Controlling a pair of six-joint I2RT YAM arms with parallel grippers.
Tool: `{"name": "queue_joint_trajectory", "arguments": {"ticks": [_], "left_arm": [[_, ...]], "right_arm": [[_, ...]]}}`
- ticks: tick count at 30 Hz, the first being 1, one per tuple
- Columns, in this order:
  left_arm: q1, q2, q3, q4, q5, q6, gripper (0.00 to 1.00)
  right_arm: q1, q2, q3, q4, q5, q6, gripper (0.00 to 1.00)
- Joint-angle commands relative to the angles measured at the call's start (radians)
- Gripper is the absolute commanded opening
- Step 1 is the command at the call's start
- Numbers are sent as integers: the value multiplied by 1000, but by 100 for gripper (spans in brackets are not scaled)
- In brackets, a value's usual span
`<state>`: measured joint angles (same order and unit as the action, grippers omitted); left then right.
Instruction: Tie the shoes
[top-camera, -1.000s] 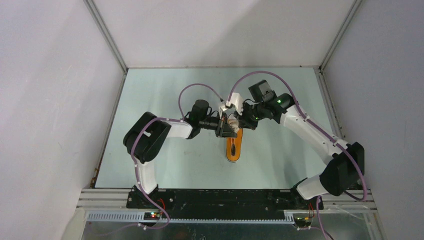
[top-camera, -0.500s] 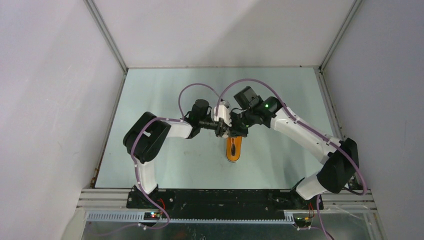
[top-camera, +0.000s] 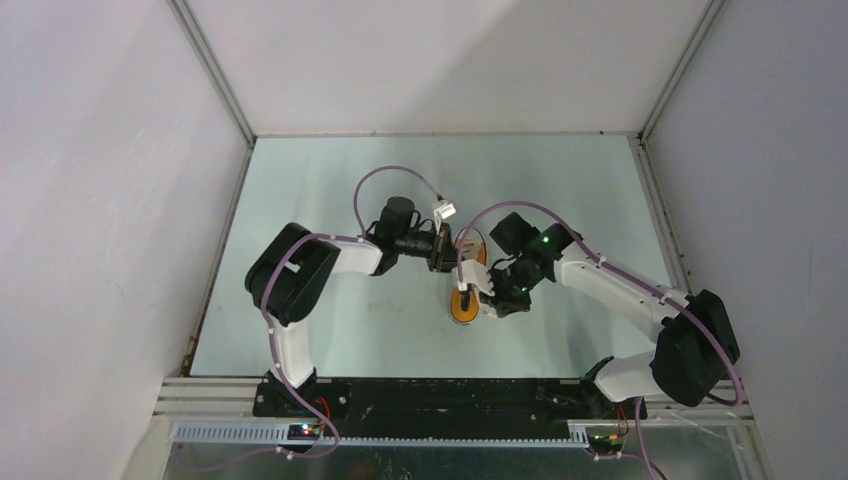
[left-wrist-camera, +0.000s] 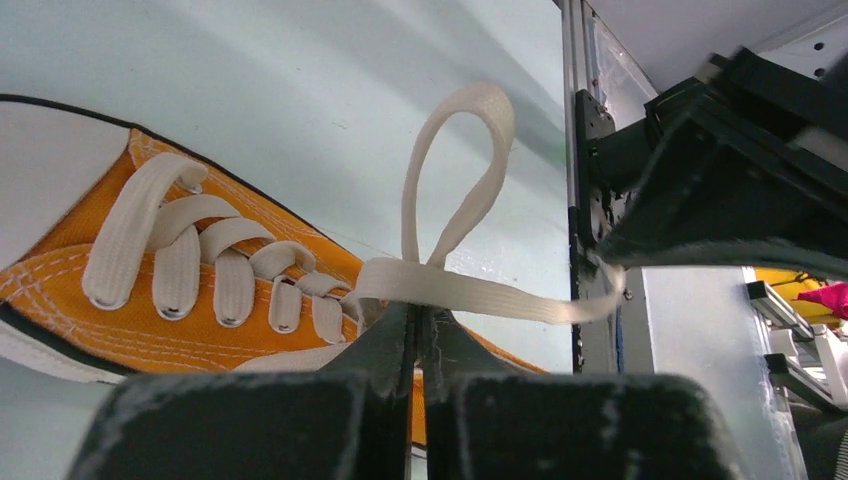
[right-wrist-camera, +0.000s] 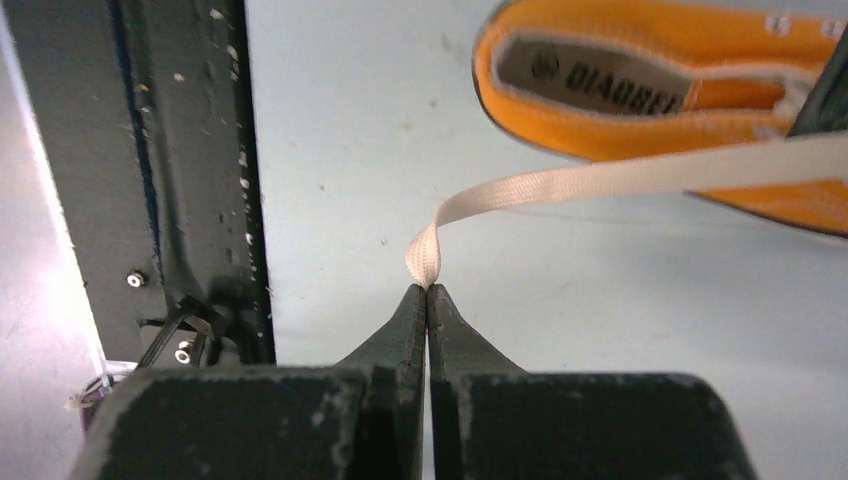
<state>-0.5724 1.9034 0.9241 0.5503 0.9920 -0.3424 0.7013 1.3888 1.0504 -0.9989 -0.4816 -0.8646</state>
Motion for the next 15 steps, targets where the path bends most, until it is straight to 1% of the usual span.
{"name": "queue_joint_trajectory", "arguments": {"ticks": [1, 7, 11, 15], "left_arm": [[14, -17, 5, -6, 52, 6, 0], [14, -7, 9, 1, 93, 6, 0], [14, 2, 9, 24, 123, -6, 1], [14, 10, 22, 27, 160, 5, 3]], "right_arm": [[-66, -10, -47, 46, 21, -46, 0], [-155, 66, -59, 123, 19, -37, 0], [-168, 105, -59, 163, 27, -33, 0], [-172, 140, -59, 214, 31, 8, 0]]}}
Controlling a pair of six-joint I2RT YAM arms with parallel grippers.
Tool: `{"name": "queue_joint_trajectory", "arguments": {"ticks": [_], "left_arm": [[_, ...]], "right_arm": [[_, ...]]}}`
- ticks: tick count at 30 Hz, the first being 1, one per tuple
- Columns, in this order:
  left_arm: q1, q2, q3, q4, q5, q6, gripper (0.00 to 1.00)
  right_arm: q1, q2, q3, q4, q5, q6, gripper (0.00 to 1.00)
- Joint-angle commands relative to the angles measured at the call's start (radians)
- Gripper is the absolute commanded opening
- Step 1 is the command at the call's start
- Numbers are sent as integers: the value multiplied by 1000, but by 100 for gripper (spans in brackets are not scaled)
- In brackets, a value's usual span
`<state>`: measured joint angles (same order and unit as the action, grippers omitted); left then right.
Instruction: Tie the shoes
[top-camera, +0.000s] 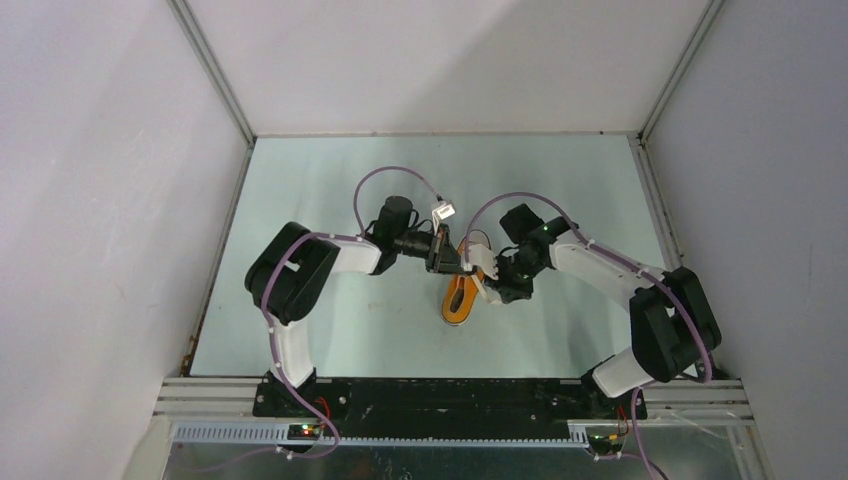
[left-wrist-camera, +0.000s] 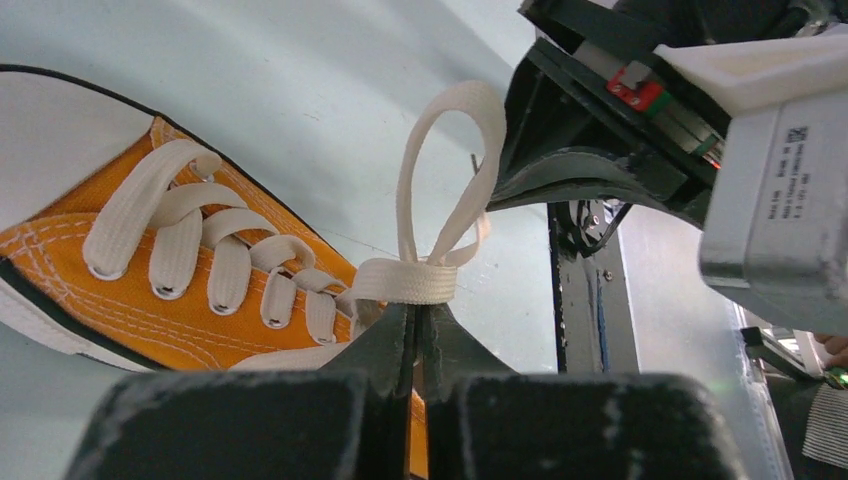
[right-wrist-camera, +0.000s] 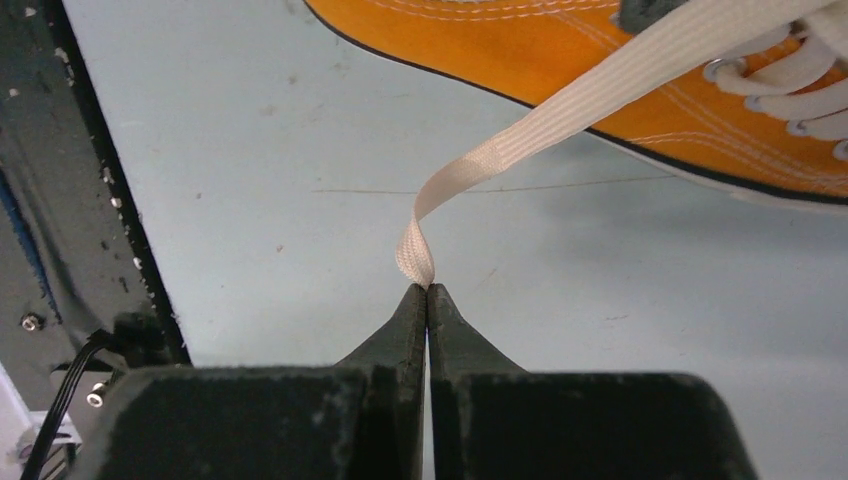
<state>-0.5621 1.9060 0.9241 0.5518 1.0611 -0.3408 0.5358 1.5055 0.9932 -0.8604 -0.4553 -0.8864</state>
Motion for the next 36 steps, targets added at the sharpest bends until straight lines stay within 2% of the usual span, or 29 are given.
{"name": "queue_joint_trajectory", "arguments": {"ticks": [1, 4, 10, 20, 26, 32, 36], "left_arm": [[4, 8, 26, 16, 98, 20, 4], [4, 13, 51, -44, 116, 57, 5], [5, 28, 61, -51, 142, 63, 12], [4, 31, 62, -68, 95, 38, 37], [5, 37, 55, -34, 35, -46, 45], [5, 40, 67, -62, 19, -59, 46], [7, 43, 72, -93, -13, -44, 33]], "right_arm": [[-10, 33, -2, 81, 12, 37, 0], [-16, 58, -5, 109, 44, 43, 0], [-44, 86, -4, 132, 72, 47, 0], [-39, 76, -4, 113, 49, 53, 0], [-15, 48, -4, 111, 24, 79, 0], [-5, 37, -4, 121, 14, 114, 0], [-10, 34, -3, 122, 10, 127, 0]]}}
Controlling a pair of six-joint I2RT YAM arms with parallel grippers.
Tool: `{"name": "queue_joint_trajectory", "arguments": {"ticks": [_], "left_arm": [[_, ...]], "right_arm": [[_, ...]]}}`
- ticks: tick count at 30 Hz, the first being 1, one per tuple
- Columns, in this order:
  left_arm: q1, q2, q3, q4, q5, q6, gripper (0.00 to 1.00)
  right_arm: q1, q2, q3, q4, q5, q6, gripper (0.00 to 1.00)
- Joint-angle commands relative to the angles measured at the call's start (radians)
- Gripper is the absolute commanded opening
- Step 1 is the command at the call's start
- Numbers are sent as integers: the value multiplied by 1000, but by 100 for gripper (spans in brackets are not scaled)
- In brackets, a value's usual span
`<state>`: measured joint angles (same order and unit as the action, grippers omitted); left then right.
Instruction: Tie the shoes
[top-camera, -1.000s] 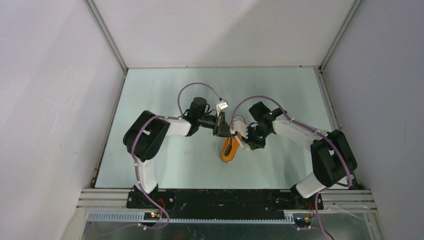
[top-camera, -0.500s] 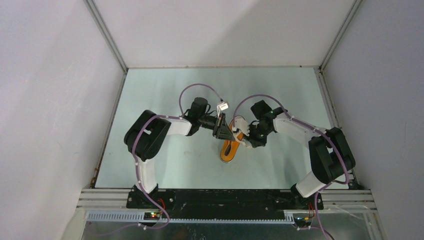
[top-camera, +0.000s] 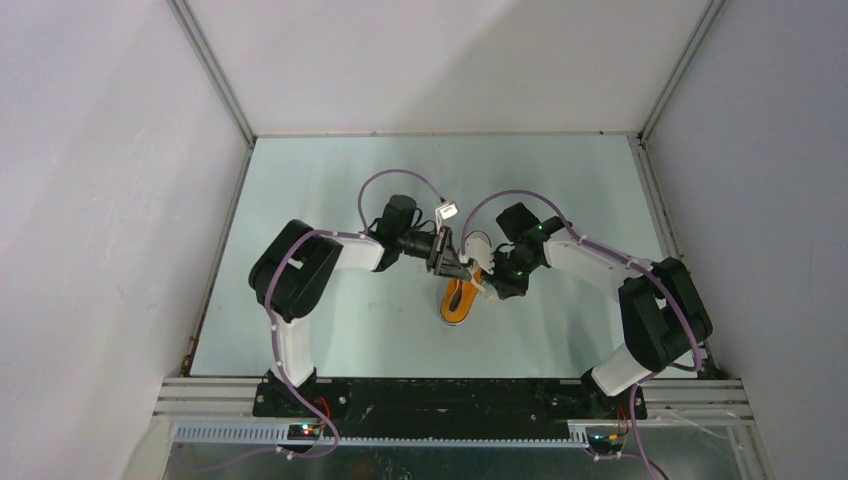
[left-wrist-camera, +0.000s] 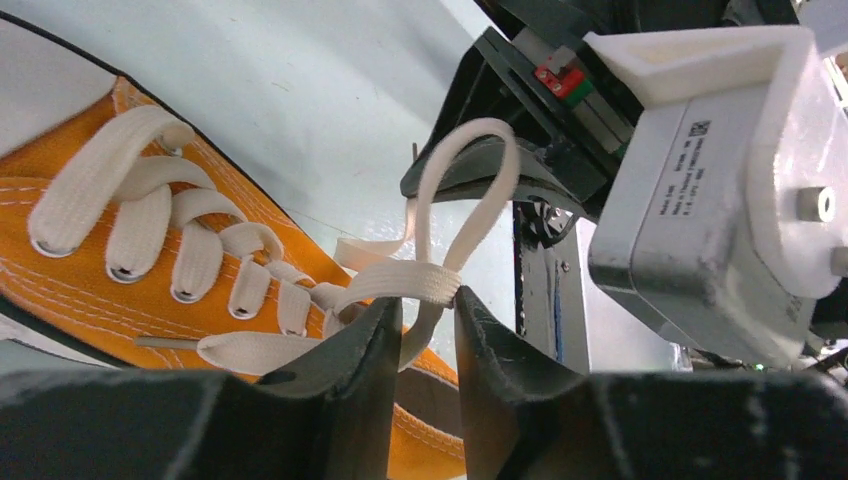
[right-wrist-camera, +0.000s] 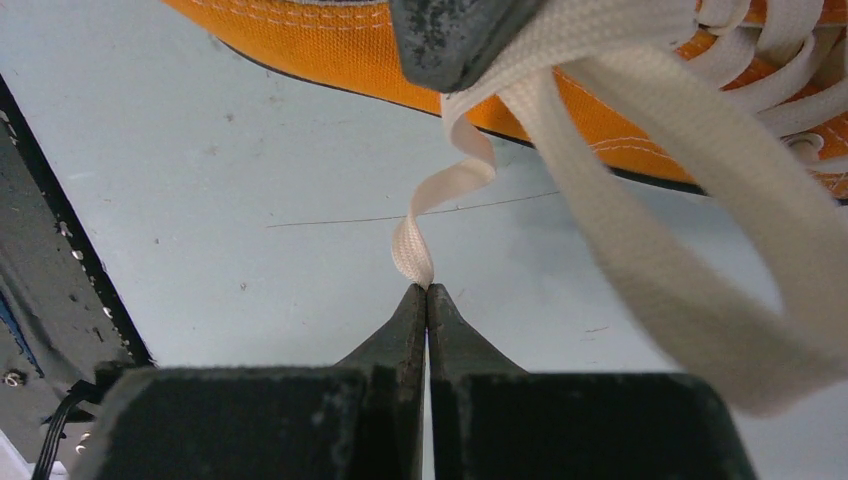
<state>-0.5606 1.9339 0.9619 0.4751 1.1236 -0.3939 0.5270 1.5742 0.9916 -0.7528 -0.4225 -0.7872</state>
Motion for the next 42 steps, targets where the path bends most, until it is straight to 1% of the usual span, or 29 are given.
{"name": "queue_joint_trajectory", "arguments": {"ticks": [1, 2, 3, 4, 8, 10, 11, 12, 13, 14, 15, 16, 18, 21, 23, 24, 29, 32, 34, 35, 36, 37, 38, 39, 40, 41, 42], "left_arm": [[5, 16, 33, -11, -76, 11, 26], [6, 17, 31, -10, -79, 13, 20], [7, 16, 30, -10, -81, 15, 17], [10, 15, 28, -9, -86, 15, 13], [19, 14, 23, 6, -90, 5, 2], [25, 17, 20, 29, -75, -15, 0], [29, 20, 17, 59, -57, -27, 0], [32, 25, 17, 85, -46, -51, 0], [37, 28, 17, 96, -19, -62, 0], [39, 34, 18, 105, 1, -77, 0], [43, 36, 21, 122, 35, -85, 0], [45, 42, 24, 129, 52, -96, 0], [49, 52, 28, 155, 93, -119, 0], [49, 64, 25, 211, 120, -181, 0], [48, 69, 25, 244, 129, -211, 0], [49, 69, 25, 248, 133, -214, 0], [50, 53, 40, 211, 164, -208, 0], [50, 48, 59, 137, 171, -174, 0], [50, 46, 78, 44, 167, -113, 0], [50, 44, 86, -39, 165, -55, 0], [50, 42, 104, -86, 159, -23, 0], [50, 40, 115, -207, 157, 63, 0], [50, 39, 143, -270, 152, 112, 0], [50, 39, 161, -405, 151, 223, 0], [50, 39, 191, -481, 149, 273, 0], [50, 43, 206, -587, 148, 356, 0], [50, 45, 229, -628, 149, 420, 0]], "right_arm": [[-2, -36, -1, 12, -24, 29, 0], [-2, -38, -1, 10, -24, 29, 0], [-3, -40, -1, 9, -25, 30, 0], [-4, -41, -1, 7, -27, 31, 0], [-7, -47, -1, 4, -33, 34, 0], [-12, -50, 1, 5, -37, 36, 0], [-13, -50, 3, -4, -40, 36, 2], [-23, -51, 18, -30, -53, 34, 8], [-45, -56, 44, -46, -77, 19, 12], [-62, -59, 59, -65, -97, 11, 19], [-107, -66, 75, -102, -140, -13, 22], [-127, -68, 113, -140, -161, -28, 28], [-171, -75, 156, -153, -185, -87, 34], [-183, -90, 165, -81, -165, -171, 38], [-172, -89, 166, -2, -164, -193, 40], [-166, -85, 166, 45, -164, -220, 41], [-105, -69, 166, 131, -182, -368, 46], [-79, -55, 166, 175, -189, -455, 51], [-68, -50, 166, 191, -195, -495, 53], [-63, -47, 167, 193, -197, -507, 54], [-52, -46, 165, 189, -200, -539, 54], [-47, -47, 166, 171, -202, -558, 55], [-36, -46, 166, 158, -201, -599, 55], [-31, -42, 166, 138, -198, -636, 55], [-18, -39, 166, 129, -189, -649, 55], [-13, -29, 166, 118, -186, -671, 54], [-3, -26, 166, 113, -179, -681, 54]]}}
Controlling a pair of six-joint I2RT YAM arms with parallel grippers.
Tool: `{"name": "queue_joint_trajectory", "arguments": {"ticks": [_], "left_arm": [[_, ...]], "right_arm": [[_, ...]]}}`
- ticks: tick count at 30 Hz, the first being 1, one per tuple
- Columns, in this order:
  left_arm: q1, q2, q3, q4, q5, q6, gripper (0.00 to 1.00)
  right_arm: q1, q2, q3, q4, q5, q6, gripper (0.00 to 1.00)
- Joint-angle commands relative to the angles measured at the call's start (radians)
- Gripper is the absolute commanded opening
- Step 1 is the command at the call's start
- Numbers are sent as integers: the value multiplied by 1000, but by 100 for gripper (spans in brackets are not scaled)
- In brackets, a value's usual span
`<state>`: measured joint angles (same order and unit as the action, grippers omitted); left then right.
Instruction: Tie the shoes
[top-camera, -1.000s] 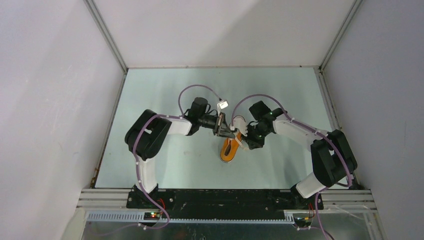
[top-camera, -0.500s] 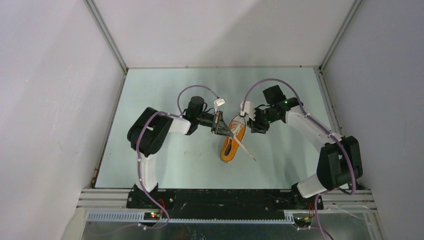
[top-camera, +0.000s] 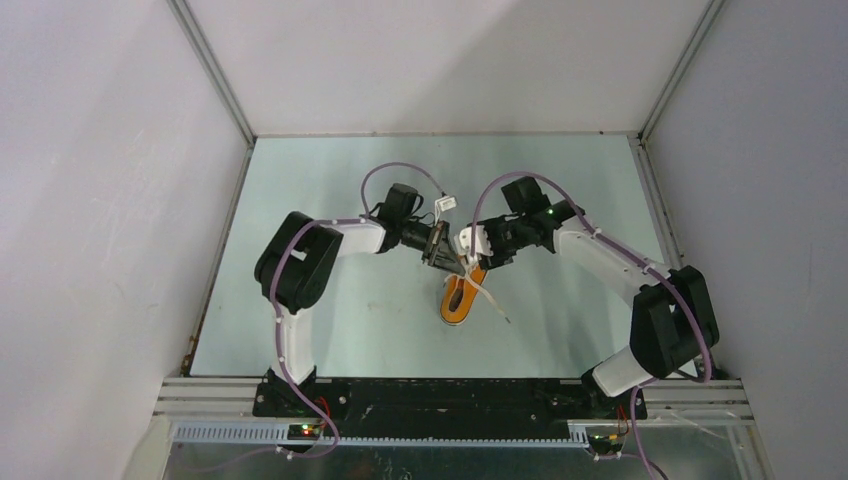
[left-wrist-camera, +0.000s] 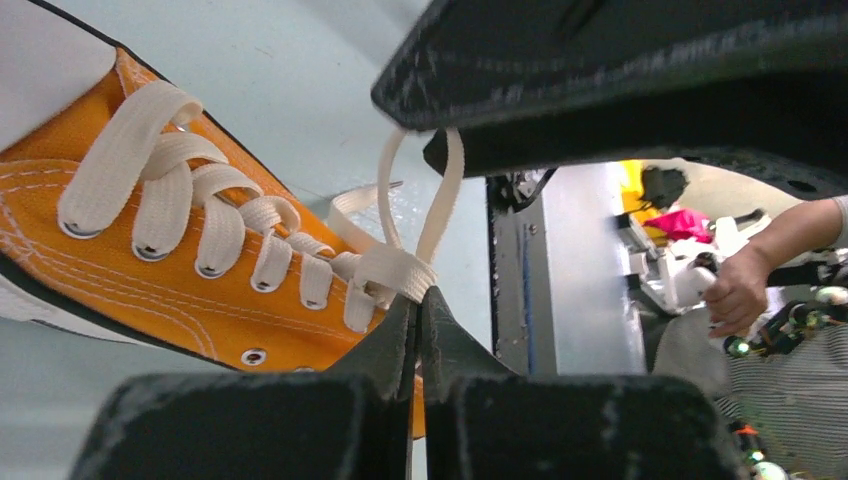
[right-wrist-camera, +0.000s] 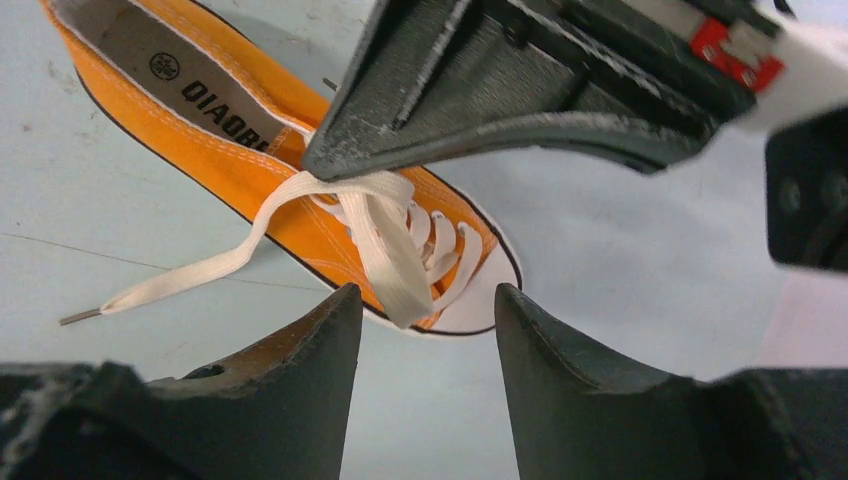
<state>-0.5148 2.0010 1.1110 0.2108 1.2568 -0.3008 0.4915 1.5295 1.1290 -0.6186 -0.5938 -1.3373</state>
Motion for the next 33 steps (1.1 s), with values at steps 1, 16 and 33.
{"name": "queue_joint_trajectory", "arguments": {"ticks": [1, 16, 33], "left_arm": [[5, -18, 90, -423, 15, 349, 0], [6, -20, 149, -495, -5, 396, 6], [-7, -146, 120, -397, -200, 440, 51]], "right_arm": [[38, 28, 29, -34, -4, -151, 53], [74, 38, 29, -52, 72, -66, 3], [72, 113, 212, -222, 21, 390, 0]]}}
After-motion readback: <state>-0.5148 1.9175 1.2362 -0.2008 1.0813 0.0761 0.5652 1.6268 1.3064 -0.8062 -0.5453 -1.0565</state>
